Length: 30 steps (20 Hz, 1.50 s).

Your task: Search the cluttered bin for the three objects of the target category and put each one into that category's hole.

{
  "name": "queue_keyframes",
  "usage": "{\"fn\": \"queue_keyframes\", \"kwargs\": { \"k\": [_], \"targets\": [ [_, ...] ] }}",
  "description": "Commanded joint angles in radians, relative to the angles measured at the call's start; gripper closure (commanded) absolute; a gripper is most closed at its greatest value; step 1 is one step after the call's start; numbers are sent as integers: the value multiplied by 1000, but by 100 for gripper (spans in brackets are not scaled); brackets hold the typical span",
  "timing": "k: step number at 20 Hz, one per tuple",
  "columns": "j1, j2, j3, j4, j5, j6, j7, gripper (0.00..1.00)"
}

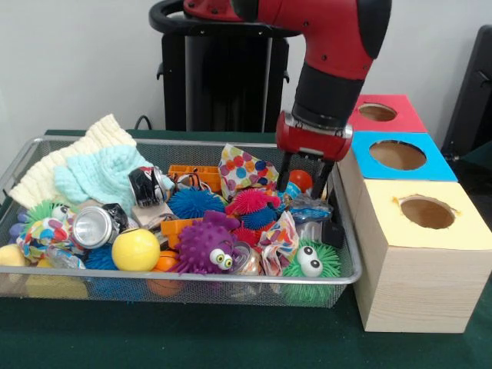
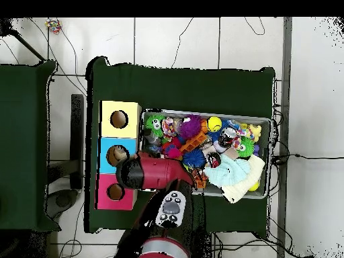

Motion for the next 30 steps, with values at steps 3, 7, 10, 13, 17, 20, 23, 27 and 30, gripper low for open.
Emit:
{"fn": "queue_keyframes", "kwargs": {
  "k": [3,7,10,13,17,20,23,27,30],
  "targets": [
    [21,122,26,-57,-13,20,132,0],
    [12,140,40,-57,-11,-2,128,0],
    [7,152,46,-62,-12,-20,128,0],
    [3,140,47,-48,-17,-24,125,0],
    [-11,99,52,-16,-31,-10,107,0],
    [-32,80,72,8,-37,-19,97,0],
    [-63,81,100,24,-40,-44,91,0],
    [-92,96,123,22,-43,-60,86,0],
    [-95,112,124,15,-32,-62,103,0]
  ]
}}
